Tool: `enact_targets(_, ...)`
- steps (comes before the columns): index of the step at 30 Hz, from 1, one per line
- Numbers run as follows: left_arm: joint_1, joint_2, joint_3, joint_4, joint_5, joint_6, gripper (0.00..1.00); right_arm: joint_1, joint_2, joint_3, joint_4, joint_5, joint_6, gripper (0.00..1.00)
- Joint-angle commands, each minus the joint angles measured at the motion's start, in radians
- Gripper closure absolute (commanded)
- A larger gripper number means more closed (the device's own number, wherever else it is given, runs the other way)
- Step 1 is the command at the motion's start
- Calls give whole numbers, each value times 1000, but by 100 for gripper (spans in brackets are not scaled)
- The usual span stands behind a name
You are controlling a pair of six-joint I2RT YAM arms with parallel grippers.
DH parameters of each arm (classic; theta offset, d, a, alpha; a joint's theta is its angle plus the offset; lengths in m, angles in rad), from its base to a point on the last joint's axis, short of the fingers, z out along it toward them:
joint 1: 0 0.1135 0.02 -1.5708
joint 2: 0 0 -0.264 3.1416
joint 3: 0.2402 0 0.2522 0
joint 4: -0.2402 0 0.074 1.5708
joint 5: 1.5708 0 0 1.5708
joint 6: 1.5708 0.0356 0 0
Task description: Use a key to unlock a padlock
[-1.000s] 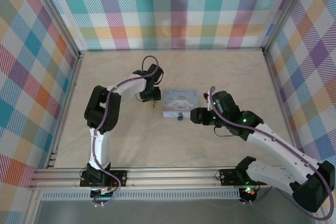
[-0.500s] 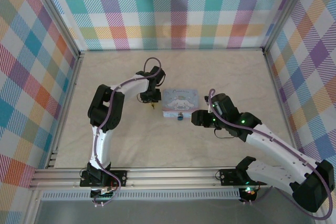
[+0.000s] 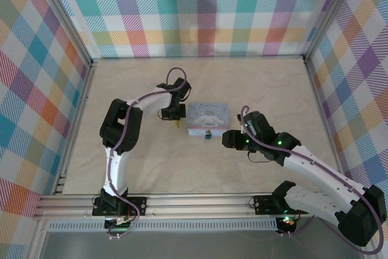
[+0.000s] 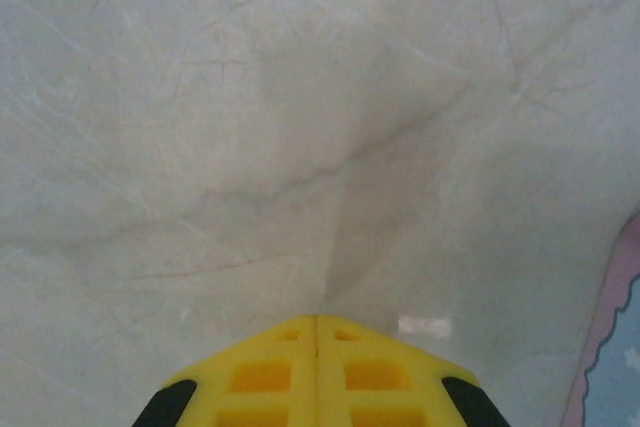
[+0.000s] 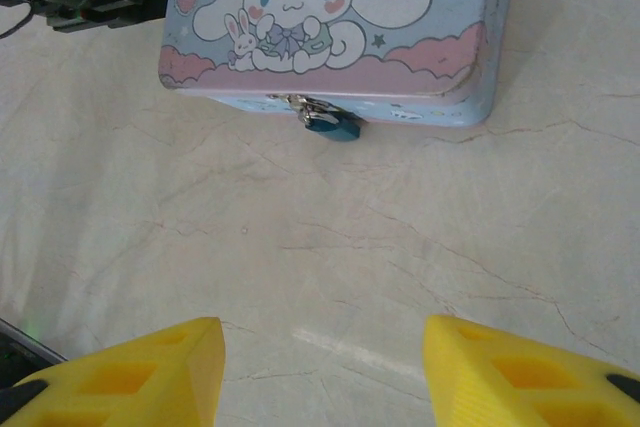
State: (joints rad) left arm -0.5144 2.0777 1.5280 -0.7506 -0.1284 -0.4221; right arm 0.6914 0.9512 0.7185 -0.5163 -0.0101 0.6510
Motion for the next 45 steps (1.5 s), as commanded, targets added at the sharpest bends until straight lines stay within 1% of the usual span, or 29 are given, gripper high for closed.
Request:
enact_targets(1,-10,-82,-14,-28,-3,21,100,6,-24,-25,11,7,24,44)
enact_targets(6,-9,-160,-22,-32,-16,32,100,6,-34,-44,25,0,35,44)
enact_targets(8,-9,-173,-16,-46,4,35,100,6,-32,-44,29,-8,36,44)
enact_targets(9,-9,-179,-19,-47,19,35,96,6,-32,-44,31,-10,37,43)
enact_targets(10,-10,-188,-29,-45,39,32,87,7,-34,-44,32,-11,38,43)
enact_targets(11,-11,-199,-49,-36,61,27,81,6,-34,-45,31,-10,39,43)
enact_targets(14,-12,-235,-122,2,145,3,68,6,-37,-47,35,-12,42,43)
enact_targets(17,-15,-267,-200,49,235,-32,62,6,-33,-47,37,-13,42,42)
enact_targets(21,-24,-273,-249,73,279,-66,61,7,-25,-46,41,-13,44,42)
enact_targets(25,-39,-236,-257,88,309,-82,60,6,-29,-51,45,-9,49,42)
enact_targets(30,-53,-210,-244,101,299,-99,58,6,-40,-58,34,-1,54,42)
enact_targets(33,-58,-185,-227,86,272,-104,58,6,-53,-62,28,8,53,42)
enact_targets(40,-61,-145,-222,119,268,-142,58,6,-62,-68,22,10,49,42)
enact_targets(45,-61,-131,-220,120,212,-153,63,6,-83,-92,30,6,58,42)
